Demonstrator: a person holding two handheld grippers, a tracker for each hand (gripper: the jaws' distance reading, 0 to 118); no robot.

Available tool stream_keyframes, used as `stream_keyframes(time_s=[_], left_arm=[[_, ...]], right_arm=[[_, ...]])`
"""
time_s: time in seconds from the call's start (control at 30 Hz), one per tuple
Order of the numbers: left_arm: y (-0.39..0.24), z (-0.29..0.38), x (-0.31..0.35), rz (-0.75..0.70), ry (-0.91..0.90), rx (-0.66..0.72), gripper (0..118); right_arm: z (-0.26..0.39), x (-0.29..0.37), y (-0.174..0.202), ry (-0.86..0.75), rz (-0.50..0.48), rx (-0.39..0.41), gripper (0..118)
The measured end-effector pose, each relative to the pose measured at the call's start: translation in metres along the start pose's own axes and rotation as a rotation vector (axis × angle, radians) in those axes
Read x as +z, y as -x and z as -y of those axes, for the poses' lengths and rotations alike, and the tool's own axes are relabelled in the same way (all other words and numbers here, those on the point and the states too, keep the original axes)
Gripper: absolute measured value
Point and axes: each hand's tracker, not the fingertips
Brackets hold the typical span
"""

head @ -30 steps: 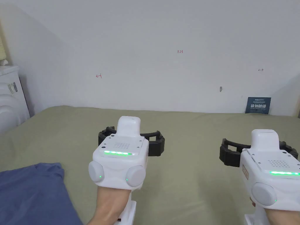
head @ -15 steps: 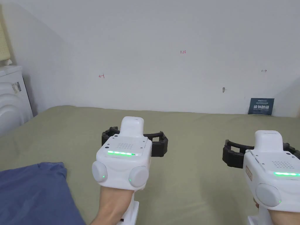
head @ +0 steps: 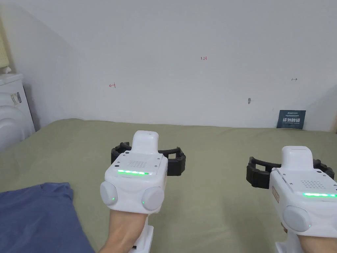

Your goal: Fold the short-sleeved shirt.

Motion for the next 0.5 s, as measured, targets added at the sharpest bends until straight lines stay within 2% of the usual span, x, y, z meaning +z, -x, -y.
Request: stream_keyframes(time_s=[0.5], left_arm=[[0.0024,0.0005,0.0016,-0.004,-0.003,0.005,118]], right_arm=[[0.0011,0.0014,0.006,0.002,-0.012,0.008,118]])
